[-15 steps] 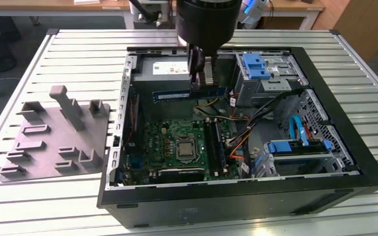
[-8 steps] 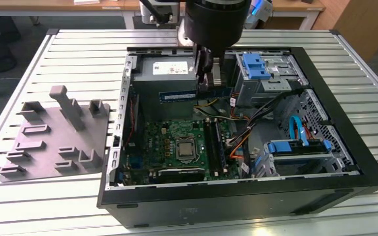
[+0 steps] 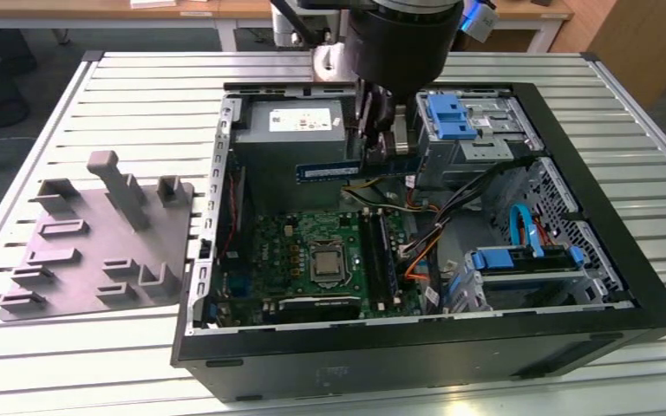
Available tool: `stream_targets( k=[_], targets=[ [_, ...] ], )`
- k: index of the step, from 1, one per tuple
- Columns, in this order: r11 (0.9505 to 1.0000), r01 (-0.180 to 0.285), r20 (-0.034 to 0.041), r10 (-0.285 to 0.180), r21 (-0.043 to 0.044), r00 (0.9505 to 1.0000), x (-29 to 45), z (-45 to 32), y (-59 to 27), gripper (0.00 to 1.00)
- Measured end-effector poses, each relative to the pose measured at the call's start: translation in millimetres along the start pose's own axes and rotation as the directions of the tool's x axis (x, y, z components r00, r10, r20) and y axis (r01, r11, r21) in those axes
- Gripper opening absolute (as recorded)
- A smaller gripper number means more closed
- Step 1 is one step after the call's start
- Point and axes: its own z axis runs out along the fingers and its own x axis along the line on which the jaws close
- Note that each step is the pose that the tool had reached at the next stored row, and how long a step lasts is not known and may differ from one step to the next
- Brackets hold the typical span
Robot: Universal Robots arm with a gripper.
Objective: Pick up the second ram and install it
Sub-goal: 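Pick up the second ram and move it above second insertion slot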
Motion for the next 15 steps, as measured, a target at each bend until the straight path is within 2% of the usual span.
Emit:
stream_targets(
  k=[8,15],
  targets=[
    [1.0,0.0,0.0001,0.0,-0.0003,1.0,1.2,9.2,-7.3,0.14],
    [1.0,-0.007,0.0005,0.007,0.0001,1.0,10.5,20.3,-7.4,0.14]
  ],
)
